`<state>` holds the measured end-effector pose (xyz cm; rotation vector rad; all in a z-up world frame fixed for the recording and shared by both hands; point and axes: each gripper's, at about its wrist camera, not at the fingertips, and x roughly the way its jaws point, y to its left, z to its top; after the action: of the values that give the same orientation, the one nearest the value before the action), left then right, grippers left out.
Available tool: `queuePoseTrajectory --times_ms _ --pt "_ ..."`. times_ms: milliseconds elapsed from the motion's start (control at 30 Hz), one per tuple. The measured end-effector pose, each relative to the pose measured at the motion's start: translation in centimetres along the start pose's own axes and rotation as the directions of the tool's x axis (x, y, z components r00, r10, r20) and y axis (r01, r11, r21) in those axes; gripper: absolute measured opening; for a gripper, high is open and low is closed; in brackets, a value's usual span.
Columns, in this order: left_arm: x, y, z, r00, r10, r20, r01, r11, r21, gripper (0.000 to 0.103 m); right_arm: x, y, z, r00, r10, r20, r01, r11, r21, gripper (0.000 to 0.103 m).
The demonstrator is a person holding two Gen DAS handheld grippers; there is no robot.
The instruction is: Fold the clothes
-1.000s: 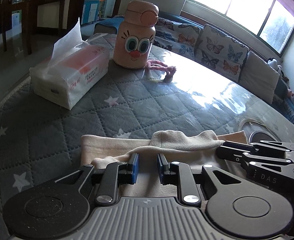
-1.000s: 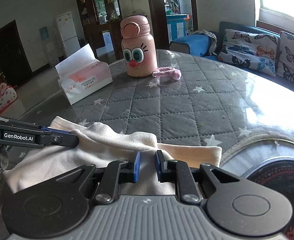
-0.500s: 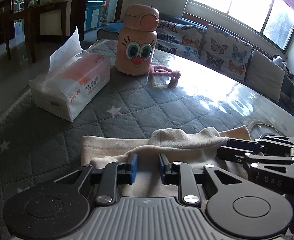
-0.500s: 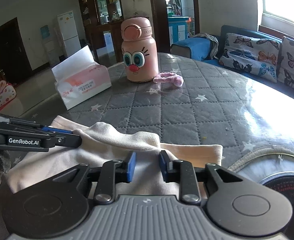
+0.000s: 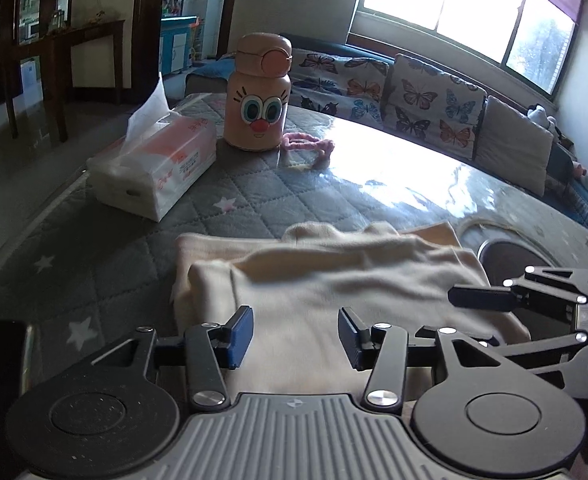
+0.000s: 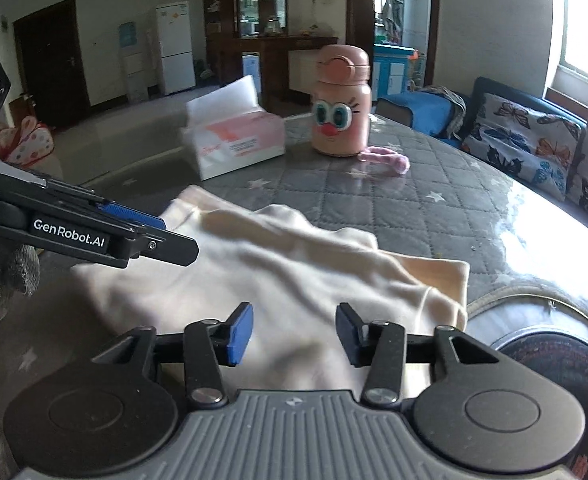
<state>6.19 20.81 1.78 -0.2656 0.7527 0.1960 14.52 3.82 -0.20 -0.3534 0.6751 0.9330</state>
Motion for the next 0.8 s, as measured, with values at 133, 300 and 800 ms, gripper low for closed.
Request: queuePoseTrajectory --times_ms 133,300,800 --pt "-1.4 -0.1 -1.4 1.000 0.012 0.012 -0.012 1.000 0.017 0.050 -0.8 1.5 -0.8 1.000 -0.008 0.010 0.008 0.999 -0.031 0.048" --pt "-1.4 -0.4 -2.7 0.999 0.045 0.016 -0.046 0.997 0.054 0.051 -0.5 2.3 -1.6 1.000 -0.016 -0.006 0.016 0.999 -0.044 0.048" --pt "-3.0 -0.5 -3.8 0.998 0.042 0.036 -0.044 0.998 0.045 0.078 -2.6 1.4 -2.8 0.999 -0.038 0.024 0.037 0.999 0.024 0.050"
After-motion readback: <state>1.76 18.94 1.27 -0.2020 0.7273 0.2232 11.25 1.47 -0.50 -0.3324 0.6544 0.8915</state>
